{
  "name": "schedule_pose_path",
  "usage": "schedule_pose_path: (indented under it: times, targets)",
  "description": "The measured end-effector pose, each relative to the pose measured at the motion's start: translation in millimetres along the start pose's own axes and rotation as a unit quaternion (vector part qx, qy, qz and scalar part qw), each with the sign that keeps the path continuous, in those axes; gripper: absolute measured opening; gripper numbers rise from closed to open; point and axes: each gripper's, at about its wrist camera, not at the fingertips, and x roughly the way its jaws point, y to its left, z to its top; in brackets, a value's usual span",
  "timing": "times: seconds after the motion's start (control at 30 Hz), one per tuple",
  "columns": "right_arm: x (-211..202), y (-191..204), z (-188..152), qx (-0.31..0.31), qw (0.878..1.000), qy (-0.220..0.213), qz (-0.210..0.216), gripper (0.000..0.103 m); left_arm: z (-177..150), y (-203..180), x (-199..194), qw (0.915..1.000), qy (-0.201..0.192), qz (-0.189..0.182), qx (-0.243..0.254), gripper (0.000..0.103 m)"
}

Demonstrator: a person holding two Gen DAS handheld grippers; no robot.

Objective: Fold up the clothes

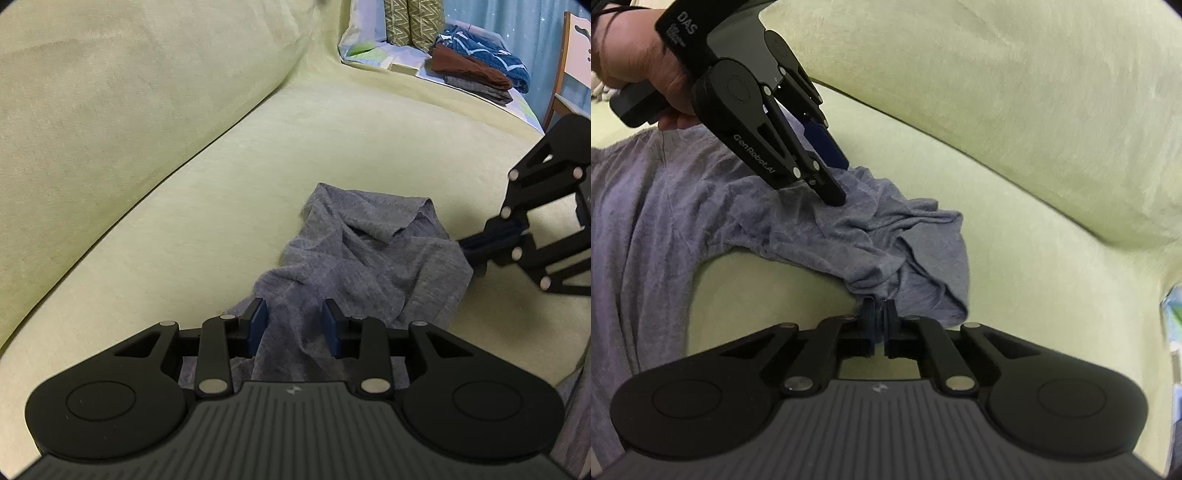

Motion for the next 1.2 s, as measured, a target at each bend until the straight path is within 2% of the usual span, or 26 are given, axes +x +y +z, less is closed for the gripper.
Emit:
schedule_pose_path:
  times: [0.1,0.2,0.33,0.4,0.47,0.53,0.57,0.6,0.67,0.8,0.93,1.03,1.1,1.17,1.2]
  targets:
    - [-8.1,5.0,-9.3,-0.07,0.997,-0.002,-0.044,0.001,-2.4,1.5,-0.6,1.0,0.0,0.0,0.001,0.04]
    - [-11.0,8.2,-25.4,-0.144,0.986,0.013,-0.082,0.001,-4.1,4.4,-3.4,1.0,-0.005,-0.001,-0.006,0.04]
    - [-13.1,2.4,-47.7,-0.173,0.981,0.045,-0.072,0.001,-4.7,10.4,-9.4,0.9996,-0.02,-0.008,-0.018,0.04]
    - [-15.9,-2.6,-55.1,-0.157,0.983,0.061,-0.069,0.001,-3.5,14.1,-10.9,0.9994,-0.024,-0.009,-0.022,0.04]
    - [-22.6,-10.8,-55.5,-0.124,0.989,0.055,-0.061,0.003,-1.2,19.7,-11.7,0.9991,-0.028,-0.014,-0.027,0.04]
    - [-29.3,-19.0,-55.9,-0.09,0.993,0.05,-0.054,0.013,3.6,25.0,-10.2,0.9989,-0.032,-0.015,-0.031,0.04]
    - [-34.8,-30.1,-52.3,-0.039,0.998,0.034,-0.038,0.022,6.0,25.6,-8.8,0.9989,-0.033,-0.014,-0.03,0.04]
    - [-40.2,-41.2,-48.7,0.012,1.0,0.018,-0.022,0.023,8.3,26.0,-7.2,0.9989,-0.034,-0.013,-0.029,0.04]
    - [-38.7,-63.9,-38.7,0.091,0.996,-0.004,-0.009,0.023,13.9,26.7,-2.6,0.999,-0.034,-0.012,-0.025,0.04]
    - [-9.0,-89.2,-20.6,0.166,0.986,-0.014,0.013,0.024,19.9,31.4,1.3,0.9996,-0.03,0.0,0.0,0.04]
    - [21.2,-102.5,-9.9,0.205,0.978,-0.017,0.03,0.024,9.0,60.1,-12.6,0.9994,-0.025,0.025,-0.002,0.04]
    - [46.0,-105.3,-3.9,0.204,0.978,0.011,0.04,0.024,-6.9,84.2,-23.3,0.9991,-0.008,0.04,-0.009,0.04]
    - [53.7,-102.6,-4.7,0.193,0.98,0.027,0.042,0.024,-18.3,98.1,-27.9,0.9991,0.006,0.04,-0.009,0.04]
    - [48.3,-96.9,-11.4,0.182,0.982,0.026,0.042,0.023,-31.1,108.5,-32.6,0.9992,0.017,0.035,-0.007,0.04]
    - [46.7,-96.1,-12.3,0.179,0.982,0.027,0.044,0.017,-37.8,112.6,-32.3,0.9992,0.027,0.028,-0.005,0.04]
